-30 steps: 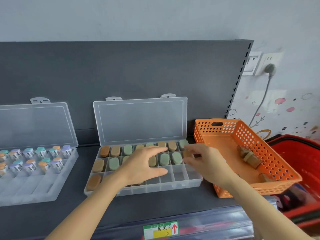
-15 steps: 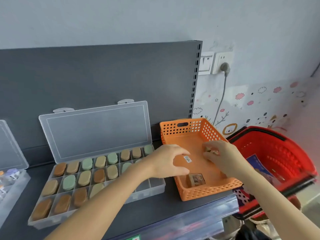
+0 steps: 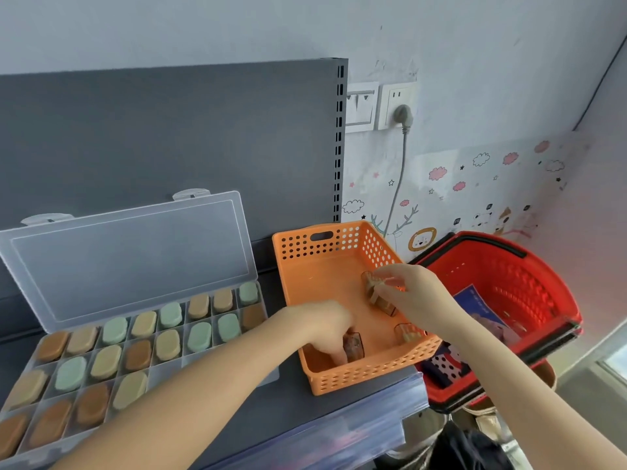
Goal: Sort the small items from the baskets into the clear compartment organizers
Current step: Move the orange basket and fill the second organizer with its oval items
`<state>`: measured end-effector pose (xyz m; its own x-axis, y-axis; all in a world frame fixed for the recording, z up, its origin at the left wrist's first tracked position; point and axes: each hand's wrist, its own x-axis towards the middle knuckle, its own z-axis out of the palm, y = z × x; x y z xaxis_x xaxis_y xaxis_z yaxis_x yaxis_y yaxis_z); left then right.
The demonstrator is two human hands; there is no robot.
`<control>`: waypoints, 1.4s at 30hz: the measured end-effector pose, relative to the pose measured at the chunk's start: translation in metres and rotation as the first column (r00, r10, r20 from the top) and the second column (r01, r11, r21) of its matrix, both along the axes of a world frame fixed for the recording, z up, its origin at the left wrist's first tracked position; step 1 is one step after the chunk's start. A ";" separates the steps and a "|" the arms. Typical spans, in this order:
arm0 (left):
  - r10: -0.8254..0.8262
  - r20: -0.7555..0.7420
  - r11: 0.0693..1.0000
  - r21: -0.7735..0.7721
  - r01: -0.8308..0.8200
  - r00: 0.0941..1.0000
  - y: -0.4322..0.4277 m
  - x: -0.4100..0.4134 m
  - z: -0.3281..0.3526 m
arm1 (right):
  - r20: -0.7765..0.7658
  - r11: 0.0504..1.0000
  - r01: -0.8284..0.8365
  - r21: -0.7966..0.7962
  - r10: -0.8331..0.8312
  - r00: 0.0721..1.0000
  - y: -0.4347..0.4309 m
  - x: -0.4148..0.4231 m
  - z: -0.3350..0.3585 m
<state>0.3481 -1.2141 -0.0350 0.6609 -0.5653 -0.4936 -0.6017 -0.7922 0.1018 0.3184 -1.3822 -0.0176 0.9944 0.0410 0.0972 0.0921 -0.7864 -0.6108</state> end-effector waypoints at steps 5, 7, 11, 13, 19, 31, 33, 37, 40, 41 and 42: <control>0.104 0.052 0.960 -0.265 -0.086 0.993 0.006 0.003 0.017 | -0.090 0.969 -0.041 -0.245 0.019 0.996 0.008 0.014 -0.002; 0.149 0.060 0.922 -0.370 -0.116 0.987 0.015 0.006 0.027 | -0.153 0.934 -0.082 -0.348 0.030 0.988 0.011 0.023 -0.008; 0.235 0.033 0.827 -0.532 -0.182 0.971 0.039 0.011 0.035 | -0.199 0.886 -0.095 -0.453 0.003 0.980 0.016 0.037 -0.022; 0.269 0.014 0.776 -0.596 -0.208 0.963 0.049 0.010 0.036 | -0.205 0.863 -0.095 -0.496 -0.010 0.979 0.020 0.042 -0.028; 0.355 0.002 0.677 -0.690 -0.256 0.935 0.071 0.005 0.028 | -0.222 0.828 -0.114 -0.549 -0.013 0.975 0.029 0.044 -0.027; 0.443 0.061 0.545 -0.811 -0.214 0.894 0.111 -0.015 0.028 | 0.078 0.999 -0.044 -0.020 0.045 0.996 0.075 0.023 0.019; 0.466 0.071 0.529 -0.821 -0.214 0.882 0.122 -0.020 0.029 | 0.086 0.988 -0.084 0.130 0.073 0.994 0.089 0.017 0.022; 0.519 0.055 0.491 -0.836 -0.244 0.853 0.153 -0.032 0.029 | 0.101 0.933 -0.141 0.331 0.114 0.988 0.116 0.005 0.025; 0.561 0.044 0.493 -0.820 -0.291 0.827 0.180 -0.043 0.027 | 0.093 0.906 -0.167 0.390 0.141 0.986 0.138 -0.001 0.030; 0.573 0.038 0.495 -0.813 -0.308 0.819 0.189 -0.047 0.025 | 0.091 0.895 -0.180 0.408 0.157 0.983 0.146 -0.003 0.030; 0.583 0.033 0.496 -0.806 -0.324 0.812 0.198 -0.052 0.024 | 0.088 0.881 -0.196 0.430 0.176 0.981 0.154 -0.006 0.030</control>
<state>0.2965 -1.0163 -0.0106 0.9595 -0.2123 0.1853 -0.2812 -0.6781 0.6791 0.3124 -1.2279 0.0122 0.9668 0.1680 0.1924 0.2459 -0.4088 -0.8788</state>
